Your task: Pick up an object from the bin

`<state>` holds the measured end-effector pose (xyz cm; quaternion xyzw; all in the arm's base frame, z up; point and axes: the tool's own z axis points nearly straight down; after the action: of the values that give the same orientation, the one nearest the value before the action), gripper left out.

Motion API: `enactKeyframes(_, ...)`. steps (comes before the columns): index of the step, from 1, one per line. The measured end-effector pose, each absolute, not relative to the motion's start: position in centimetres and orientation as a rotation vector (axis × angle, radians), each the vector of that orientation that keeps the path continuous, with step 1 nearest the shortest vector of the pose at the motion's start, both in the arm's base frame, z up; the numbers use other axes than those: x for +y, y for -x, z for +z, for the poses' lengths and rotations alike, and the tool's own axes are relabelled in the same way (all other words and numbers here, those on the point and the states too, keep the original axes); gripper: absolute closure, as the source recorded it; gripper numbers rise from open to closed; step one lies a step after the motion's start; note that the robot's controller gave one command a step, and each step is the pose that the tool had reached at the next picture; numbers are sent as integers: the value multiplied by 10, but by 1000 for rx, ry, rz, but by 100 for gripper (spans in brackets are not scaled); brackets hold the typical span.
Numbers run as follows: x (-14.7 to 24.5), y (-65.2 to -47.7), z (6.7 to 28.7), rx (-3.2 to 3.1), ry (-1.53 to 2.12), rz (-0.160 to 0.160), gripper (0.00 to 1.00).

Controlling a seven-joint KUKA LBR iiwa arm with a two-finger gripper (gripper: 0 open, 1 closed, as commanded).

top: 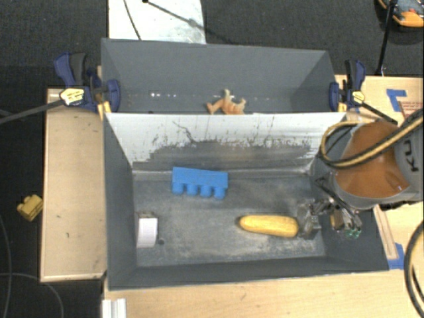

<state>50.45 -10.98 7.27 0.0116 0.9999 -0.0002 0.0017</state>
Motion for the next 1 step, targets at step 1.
enactKeyframes(1, -110, -505, 73, 3138, -32, -1, 0)
